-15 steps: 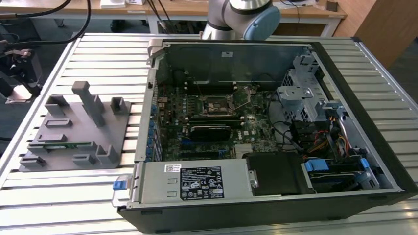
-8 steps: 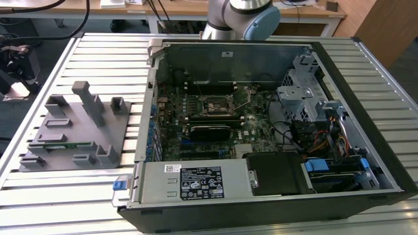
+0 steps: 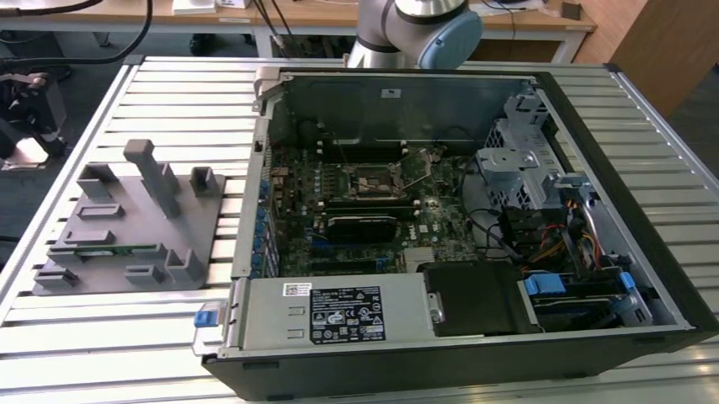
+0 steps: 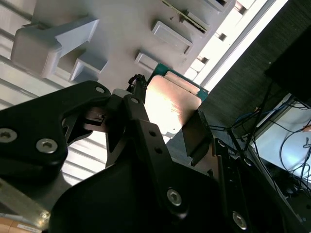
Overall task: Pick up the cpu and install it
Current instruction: 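Pick up the cpu and move it towards the insertion slot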
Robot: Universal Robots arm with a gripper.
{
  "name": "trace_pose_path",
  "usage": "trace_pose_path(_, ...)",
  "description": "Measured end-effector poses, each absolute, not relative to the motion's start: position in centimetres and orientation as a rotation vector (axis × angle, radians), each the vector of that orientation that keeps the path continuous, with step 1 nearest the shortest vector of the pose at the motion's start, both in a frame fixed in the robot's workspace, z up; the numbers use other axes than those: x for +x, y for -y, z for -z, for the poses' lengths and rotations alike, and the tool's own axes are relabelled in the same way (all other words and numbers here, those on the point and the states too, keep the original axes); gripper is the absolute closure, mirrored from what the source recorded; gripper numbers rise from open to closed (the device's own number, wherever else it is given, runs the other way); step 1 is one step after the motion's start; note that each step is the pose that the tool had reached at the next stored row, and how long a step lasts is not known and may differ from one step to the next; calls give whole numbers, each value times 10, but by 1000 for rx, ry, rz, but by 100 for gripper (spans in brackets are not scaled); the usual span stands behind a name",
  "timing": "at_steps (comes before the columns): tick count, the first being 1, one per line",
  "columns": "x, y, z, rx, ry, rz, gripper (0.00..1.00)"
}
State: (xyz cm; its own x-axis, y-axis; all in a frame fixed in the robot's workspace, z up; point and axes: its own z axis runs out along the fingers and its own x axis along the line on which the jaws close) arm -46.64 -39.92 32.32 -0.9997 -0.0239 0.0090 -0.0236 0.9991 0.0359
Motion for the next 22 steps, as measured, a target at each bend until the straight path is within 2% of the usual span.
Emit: trace_pose_path(22, -466, 398, -339, 37, 3132, 56, 46)
